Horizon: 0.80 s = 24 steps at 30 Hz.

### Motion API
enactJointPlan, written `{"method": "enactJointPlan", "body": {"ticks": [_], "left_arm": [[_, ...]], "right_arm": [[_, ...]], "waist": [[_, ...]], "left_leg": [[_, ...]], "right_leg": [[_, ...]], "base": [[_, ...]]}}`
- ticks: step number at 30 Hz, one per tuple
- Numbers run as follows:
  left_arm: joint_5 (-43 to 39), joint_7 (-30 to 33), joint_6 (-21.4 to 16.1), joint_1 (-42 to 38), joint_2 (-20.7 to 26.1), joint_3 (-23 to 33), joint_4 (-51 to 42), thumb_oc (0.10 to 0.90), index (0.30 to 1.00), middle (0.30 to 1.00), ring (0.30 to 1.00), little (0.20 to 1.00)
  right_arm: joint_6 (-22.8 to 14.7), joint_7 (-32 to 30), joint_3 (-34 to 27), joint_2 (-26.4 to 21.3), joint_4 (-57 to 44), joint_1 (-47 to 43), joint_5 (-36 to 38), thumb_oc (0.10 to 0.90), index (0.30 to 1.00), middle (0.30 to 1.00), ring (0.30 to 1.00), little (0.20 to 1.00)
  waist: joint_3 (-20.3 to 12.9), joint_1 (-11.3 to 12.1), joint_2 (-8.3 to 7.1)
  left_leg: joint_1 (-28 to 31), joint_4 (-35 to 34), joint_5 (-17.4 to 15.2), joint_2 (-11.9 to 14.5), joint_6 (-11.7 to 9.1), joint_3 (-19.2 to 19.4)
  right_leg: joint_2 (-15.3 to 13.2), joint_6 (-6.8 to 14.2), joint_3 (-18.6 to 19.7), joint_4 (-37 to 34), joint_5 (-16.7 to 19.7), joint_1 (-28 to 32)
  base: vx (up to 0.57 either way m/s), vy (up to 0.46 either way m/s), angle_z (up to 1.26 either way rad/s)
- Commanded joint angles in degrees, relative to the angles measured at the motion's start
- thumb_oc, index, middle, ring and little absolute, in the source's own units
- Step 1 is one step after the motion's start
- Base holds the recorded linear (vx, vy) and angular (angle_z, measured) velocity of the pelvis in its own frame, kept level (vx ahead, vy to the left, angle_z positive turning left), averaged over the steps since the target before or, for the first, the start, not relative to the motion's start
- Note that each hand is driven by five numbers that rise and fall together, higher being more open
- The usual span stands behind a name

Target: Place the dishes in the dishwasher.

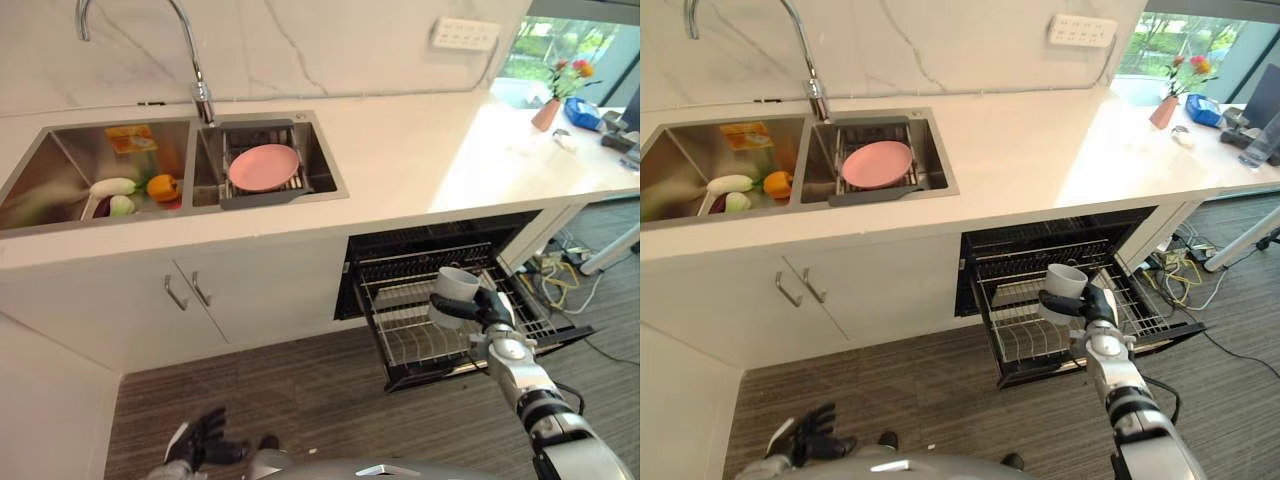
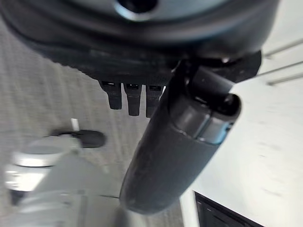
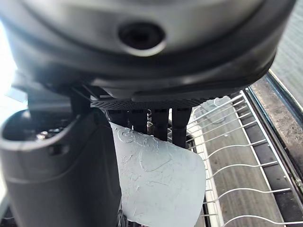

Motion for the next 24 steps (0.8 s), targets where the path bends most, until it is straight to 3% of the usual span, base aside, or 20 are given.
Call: {"method": "enactJointPlan", "body": {"ticks": [1, 5, 11, 12, 13, 24], "left_arm": [[3.81, 1.39, -2.08, -3.04, 1.15, -2.93, 1.13, 0.800, 0.900, 0.900, 0.900, 0.900], [5.49, 2.60, -2.07, -5.41, -0.70, -3.15, 11.05, 0.800, 0.900, 0.900, 0.900, 0.900], [4.73, 3.94, -1.94, -6.71, -3.02, -1.77, 18.64, 0.800, 0.900, 0.900, 0.900, 0.900], [4.78, 4.00, -2.00, -6.78, -3.29, -1.80, 19.29, 0.800, 0.900, 0.900, 0.900, 0.900], [4.85, 4.12, -2.11, -6.94, -3.44, -1.93, 19.40, 0.800, 0.900, 0.900, 0.900, 0.900], [10.80, 4.85, -2.53, -7.31, -3.05, -5.38, 16.83, 0.800, 0.900, 0.900, 0.900, 0.900]], "right_arm": [[-3.67, -2.49, -1.73, -4.28, 0.81, -10.41, 1.23, 0.400, 0.300, 0.300, 0.300, 0.300], [-2.89, -2.13, -0.82, -4.41, 8.29, -13.02, -0.01, 0.400, 0.300, 0.300, 0.300, 0.300], [-2.38, -2.15, 0.43, -1.94, 13.97, -14.25, -1.71, 0.400, 0.300, 0.300, 0.300, 0.300], [-2.40, -2.03, 0.87, -1.61, 14.23, -14.55, -2.06, 0.483, 0.425, 0.425, 0.425, 0.425], [-2.28, -2.20, 1.28, -1.49, 14.79, -14.85, -2.72, 0.800, 0.900, 0.900, 0.900, 0.900], [-3.25, -6.01, 2.14, -3.41, 10.26, -13.66, -8.64, 0.800, 0.900, 0.900, 0.900, 0.900]], "waist": [[2.90, 3.50, 1.12], [4.55, 4.30, 1.98], [5.88, 4.96, 2.89], [5.92, 4.92, 3.00], [5.93, 4.84, 3.10], [4.51, 3.13, 3.37]], "left_leg": [[-2.94, 0.31, -0.76, 0.23, -1.33, -0.16], [-5.44, 0.27, 0.44, 0.36, -2.18, -1.75], [-6.98, 0.28, 1.34, 0.25, -2.65, -2.42], [-7.07, 0.27, 1.40, 0.25, -2.69, -2.32], [-7.16, 0.25, 1.44, 0.28, -2.76, -2.19], [-5.28, 0.29, 0.74, 1.17, -3.02, -0.45]], "right_leg": [[-1.46, 4.53, -0.36, 1.14, -8.30, 3.28], [-1.59, 4.46, -2.52, 1.19, -8.44, 2.43], [-1.91, 4.49, -3.68, 1.23, -8.34, 1.89], [-1.97, 4.52, -3.71, 1.24, -8.29, 1.75], [-2.06, 4.56, -3.73, 1.24, -8.20, 1.59], [-2.04, 4.56, -2.53, 1.05, -8.71, 2.50]], "base": [[-0.08, -0.006, 0.28], [-0.08, -0.006, 0.34], [-0.03, 0.001, 0.23], [-0.02, 0.011, 0.05], [-0.02, 0.013, 0.04], [0.01, -0.003, -0.02]]}}
